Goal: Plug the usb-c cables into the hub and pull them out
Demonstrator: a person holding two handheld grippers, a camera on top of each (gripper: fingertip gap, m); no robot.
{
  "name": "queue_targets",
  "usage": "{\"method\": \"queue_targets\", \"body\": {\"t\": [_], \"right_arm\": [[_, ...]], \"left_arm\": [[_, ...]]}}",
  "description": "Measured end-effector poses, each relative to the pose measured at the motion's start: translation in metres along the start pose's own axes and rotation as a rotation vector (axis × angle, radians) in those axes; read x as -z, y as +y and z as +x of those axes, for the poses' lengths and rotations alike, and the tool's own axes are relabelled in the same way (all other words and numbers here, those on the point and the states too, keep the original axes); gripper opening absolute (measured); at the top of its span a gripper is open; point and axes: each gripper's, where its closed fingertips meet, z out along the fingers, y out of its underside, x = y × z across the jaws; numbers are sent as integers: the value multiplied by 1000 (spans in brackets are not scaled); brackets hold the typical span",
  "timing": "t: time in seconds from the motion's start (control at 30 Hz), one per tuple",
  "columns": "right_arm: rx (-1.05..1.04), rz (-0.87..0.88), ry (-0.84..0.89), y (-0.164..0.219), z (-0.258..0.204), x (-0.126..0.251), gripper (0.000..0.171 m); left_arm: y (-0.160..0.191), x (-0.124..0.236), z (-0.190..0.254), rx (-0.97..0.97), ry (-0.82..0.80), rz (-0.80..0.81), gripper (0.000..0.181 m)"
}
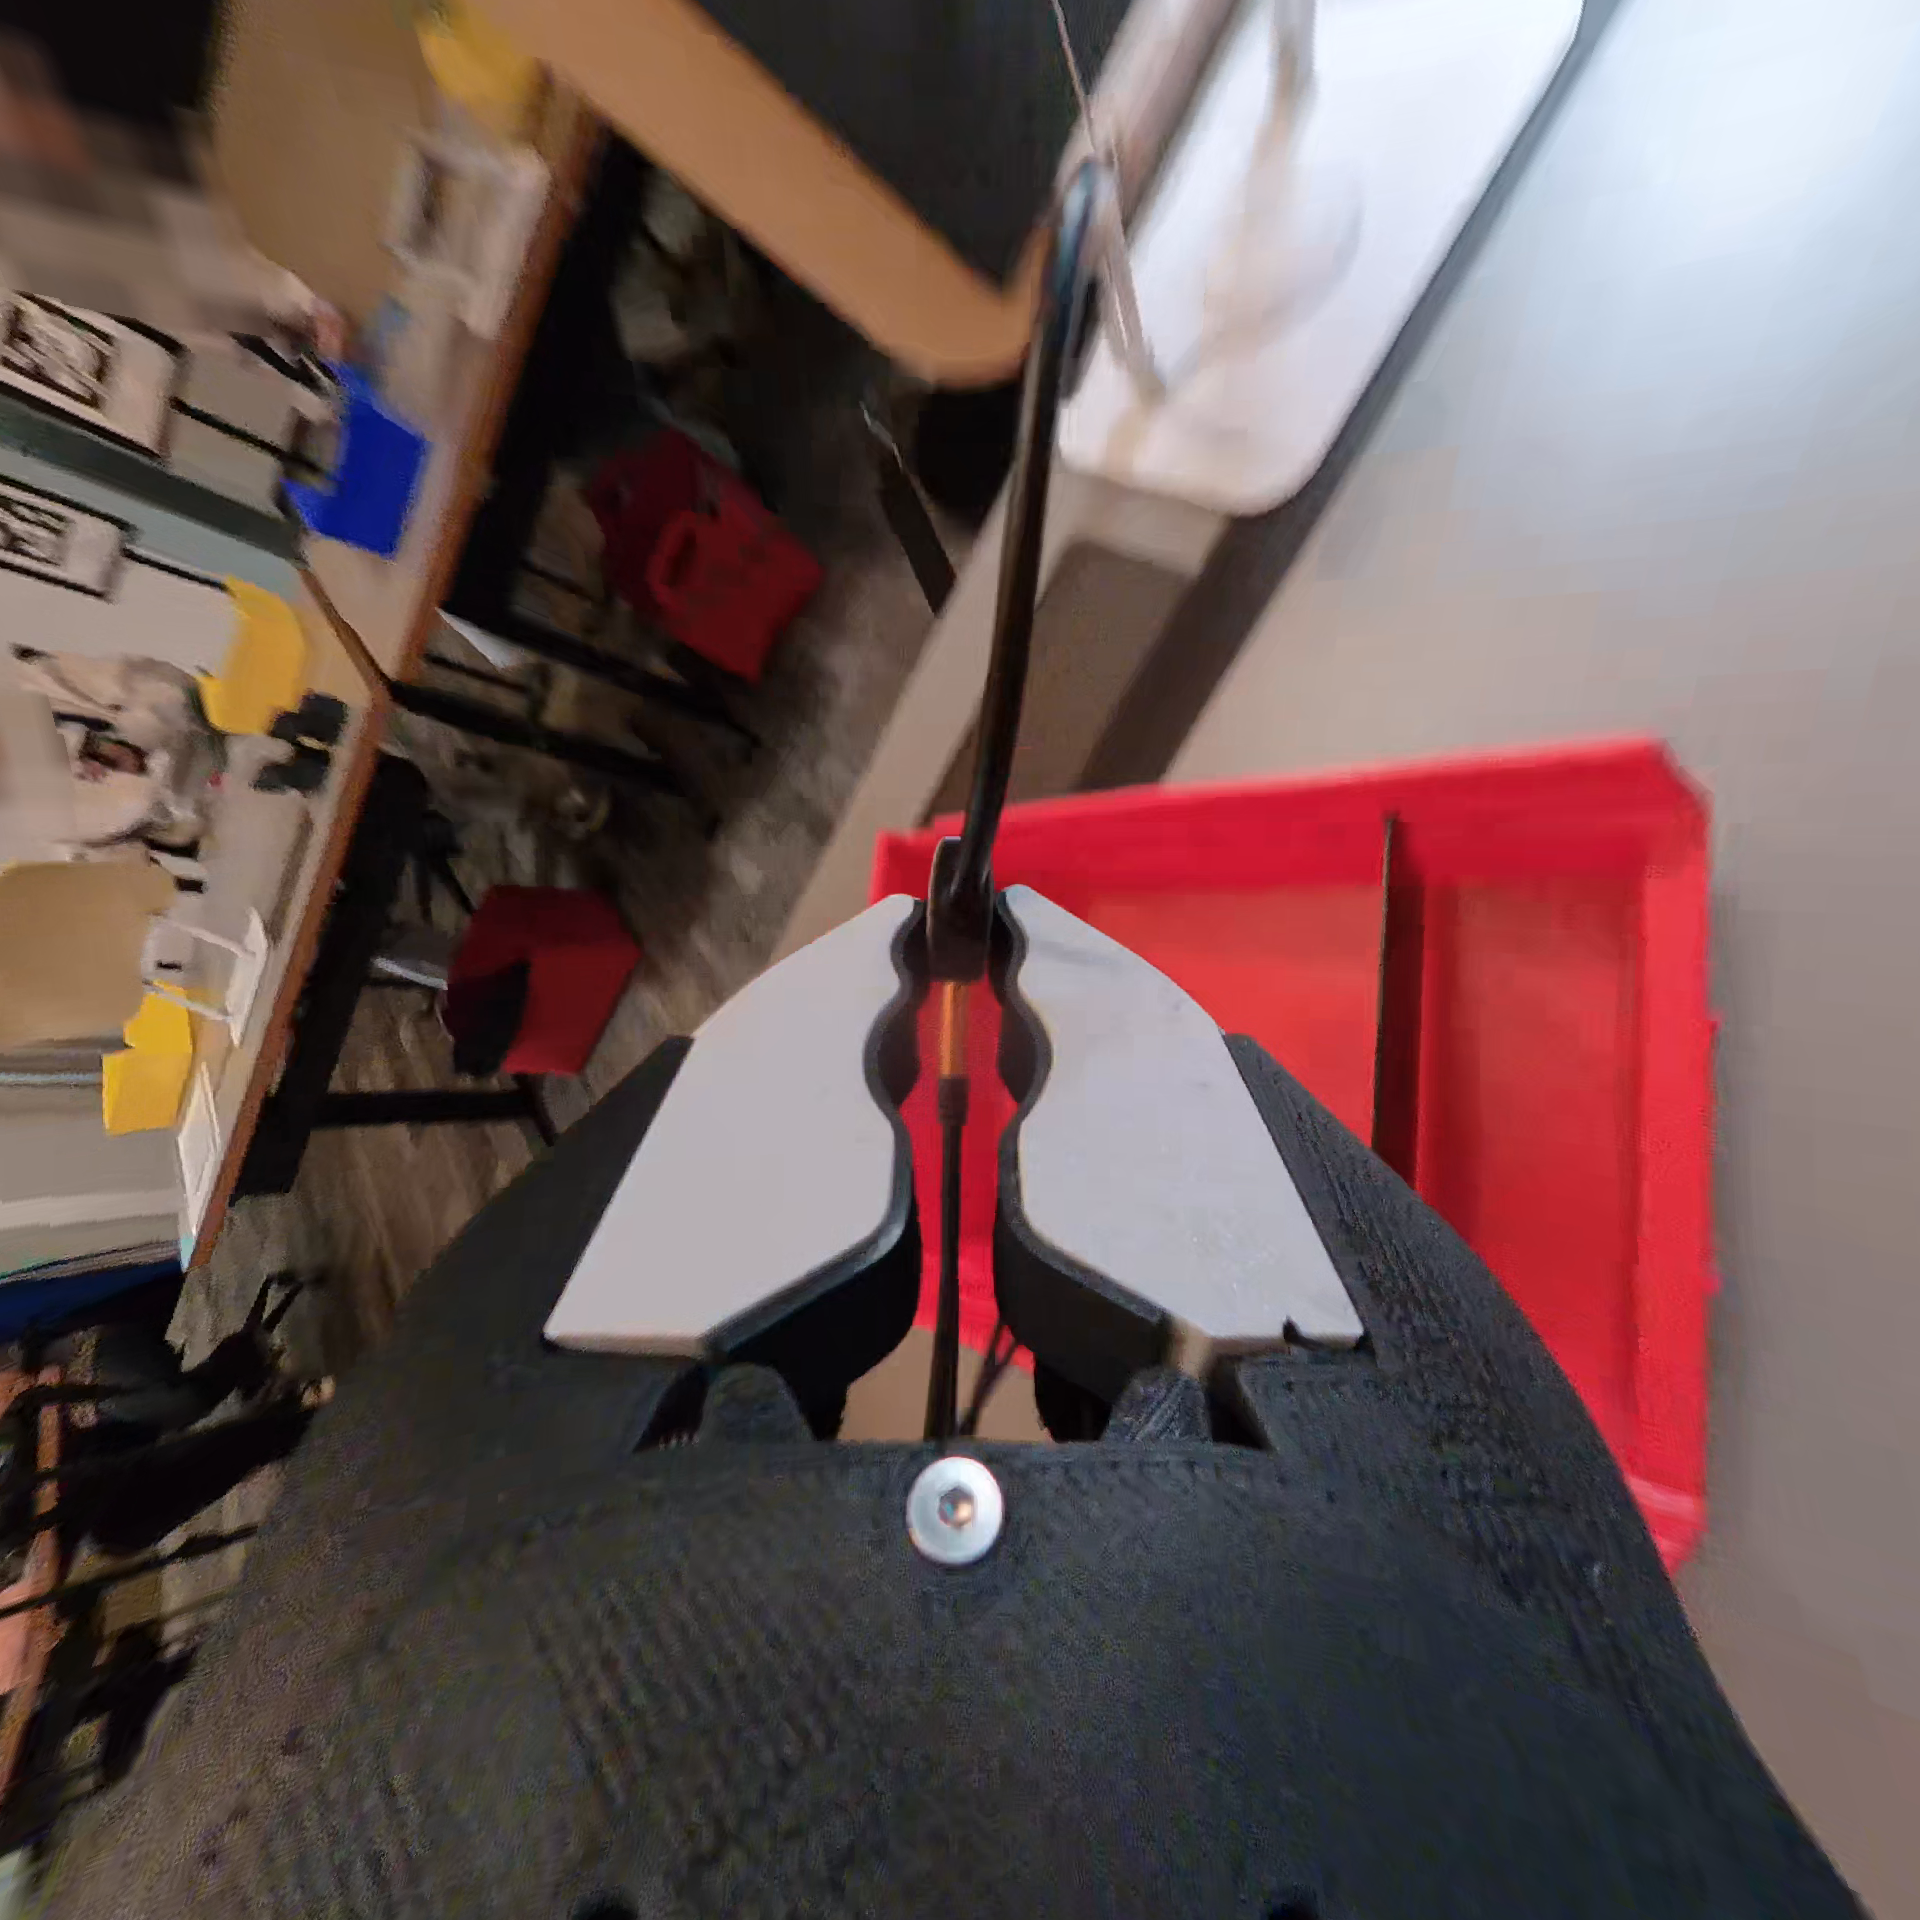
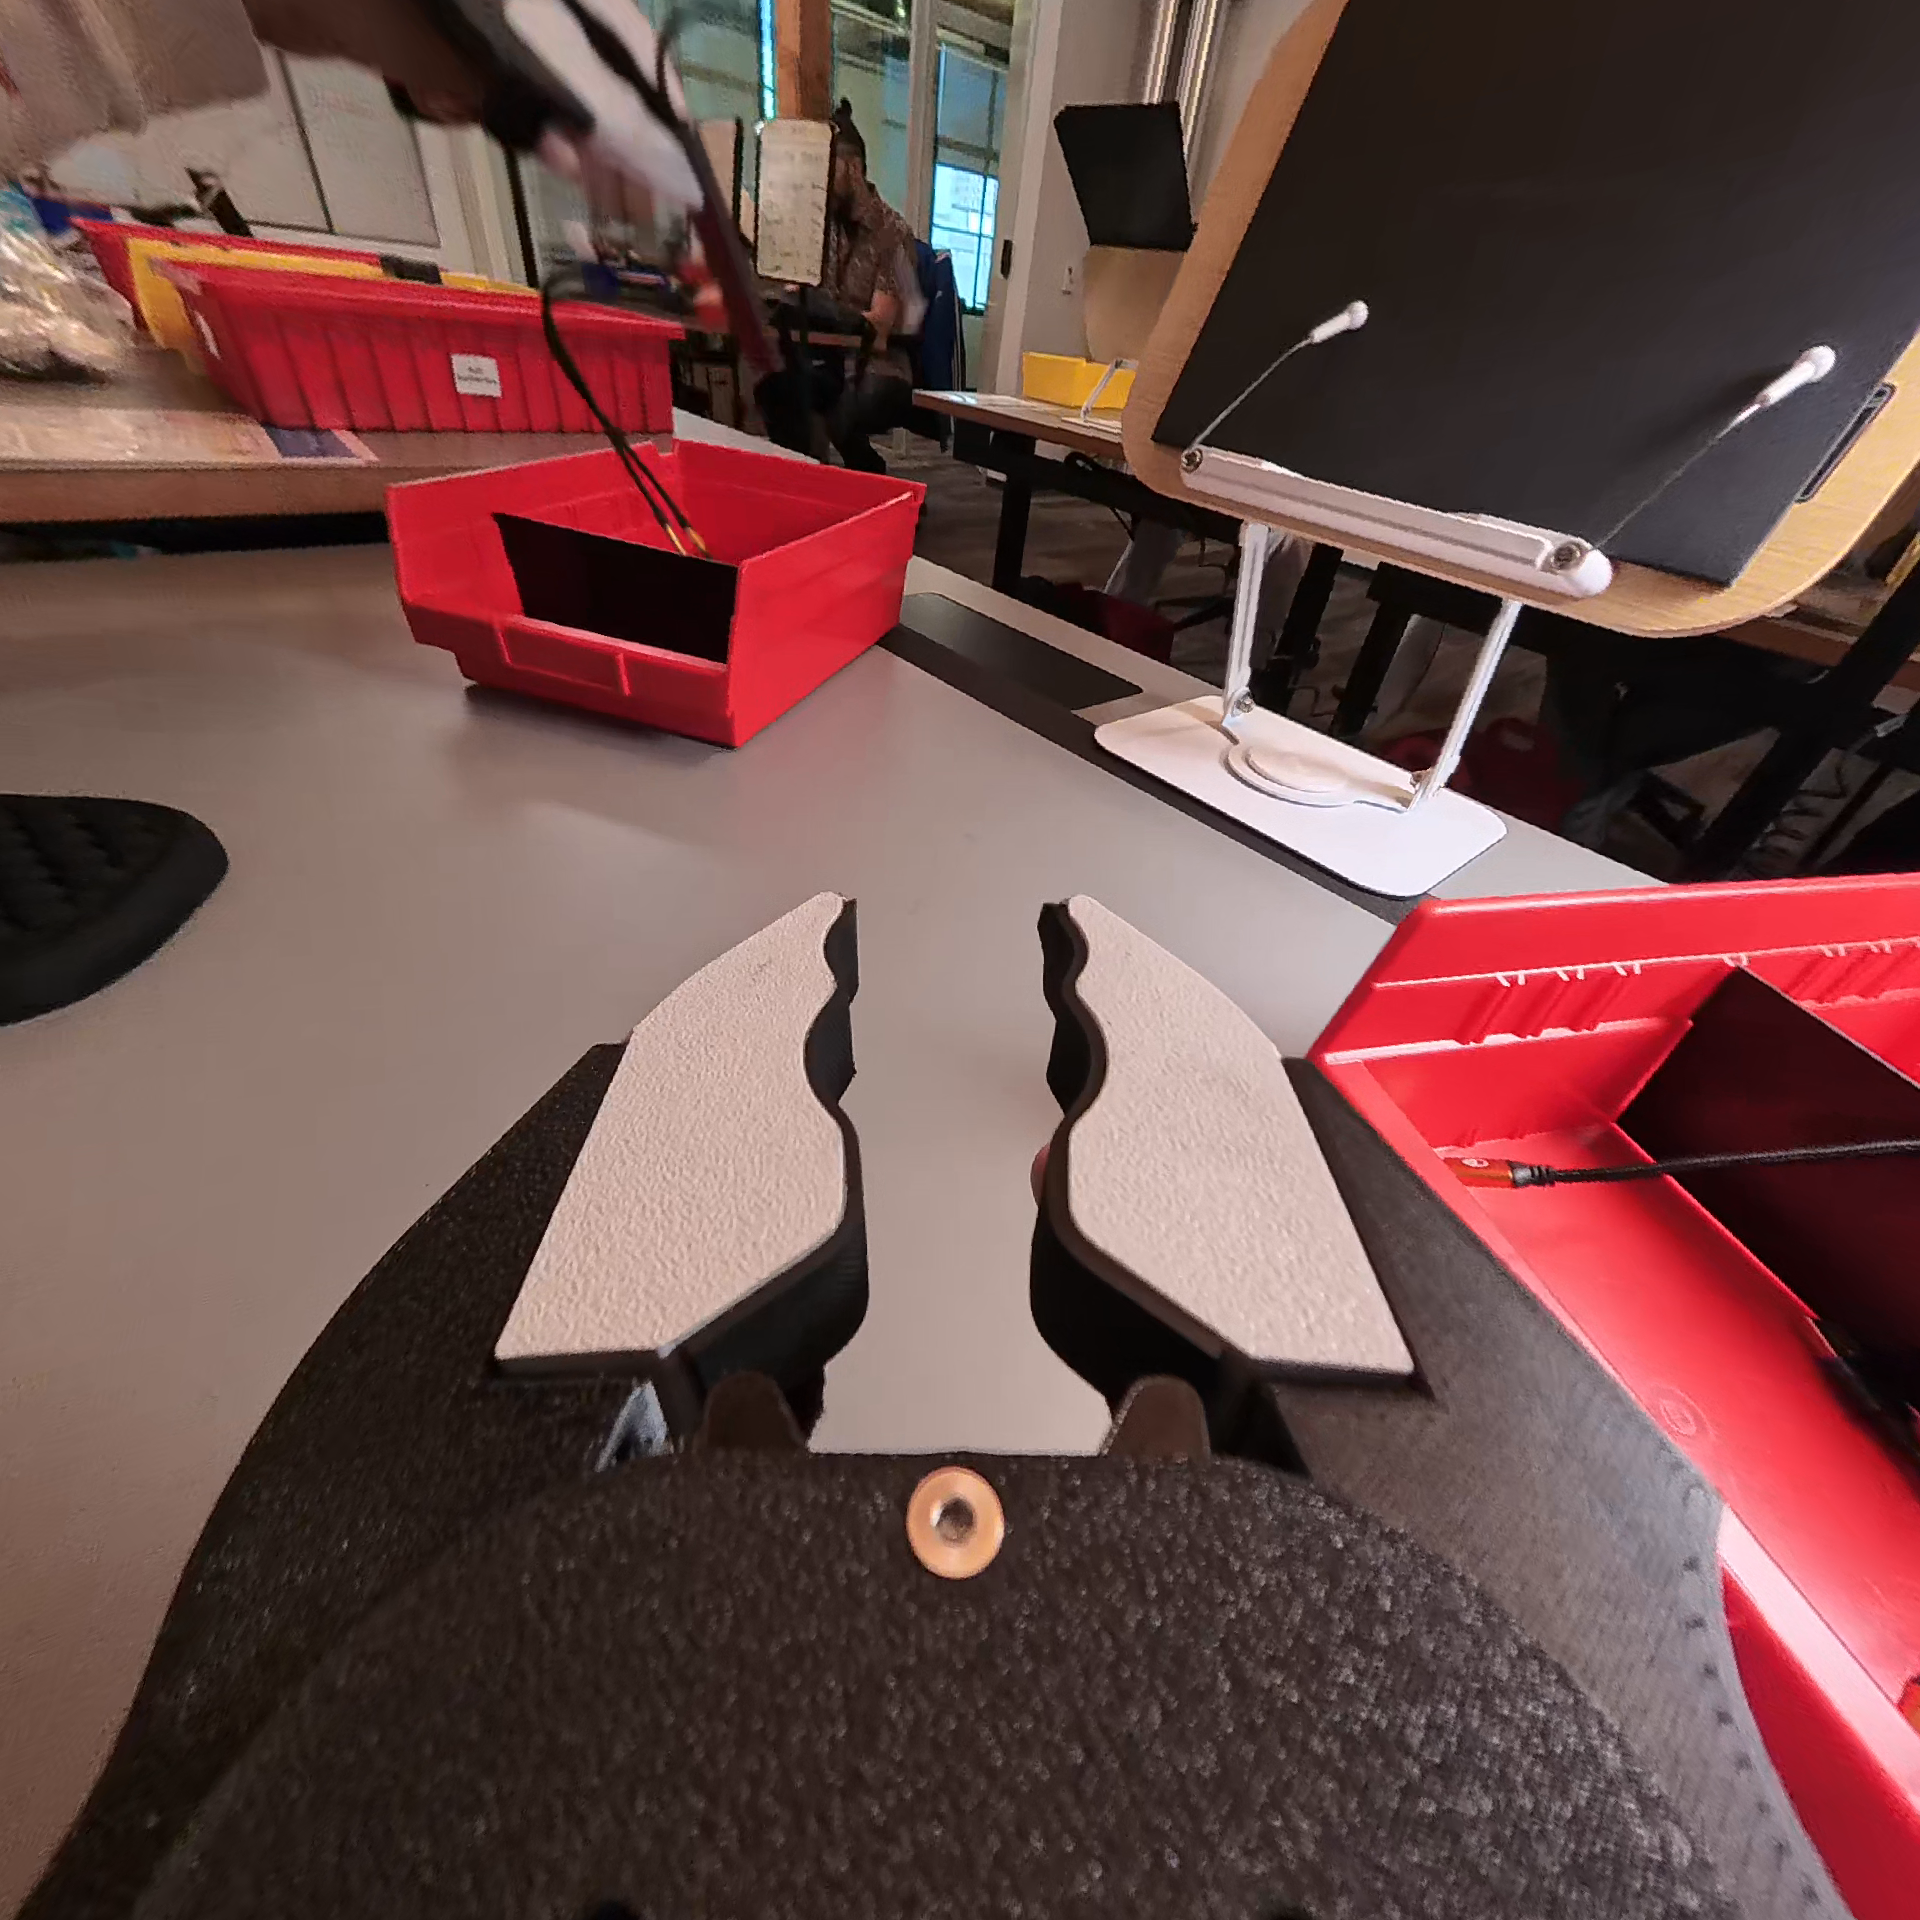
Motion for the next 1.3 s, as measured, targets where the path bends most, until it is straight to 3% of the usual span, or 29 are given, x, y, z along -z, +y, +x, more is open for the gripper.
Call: {"method": "queue_targets", "body": {"t": [0.13,0.27,0.43,0.6,0.73,0.8,0.9,1.0,1.07,1.13,1.2,1.3], "right_arm": [[31,8,-20,-10,-7,-5,35],[66,62,-72,-45,-19,-15,35],[151,200,-144,-123,-33,-36,38],[140,366,-228,-200,-42,-44,39],[30,361,-381,-207,-57,-46,47],[-19,324,-453,-195,-65,-52,47],[-79,365,-480,-188,-65,-55,13],[-59,339,-490,-184,-59,-52,11],[24,275,-443,-177,-54,-52,11],[123,180,-373,-169,-46,-50,10],[236,85,-290,-161,-33,-45,10],[370,-60,-142,-150,-10,-35,10]], "left_arm": [[-76,65,-14,87,-49,284,11],[-148,124,1,202,-7,641,10],[-210,179,53,346,215,1083,10],[-232,195,115,503,483,1435,10],[-232,172,157,630,691,1574,10],[-235,153,172,691,807,1578,10],[-240,133,189,727,914,1556,10],[-240,123,195,729,969,1506,11],[-238,108,199,688,954,1385,15],[-229,83,200,612,810,1191,25],[-212,67,187,502,561,1034,34],[-197,84,168,370,330,955,33]]}}
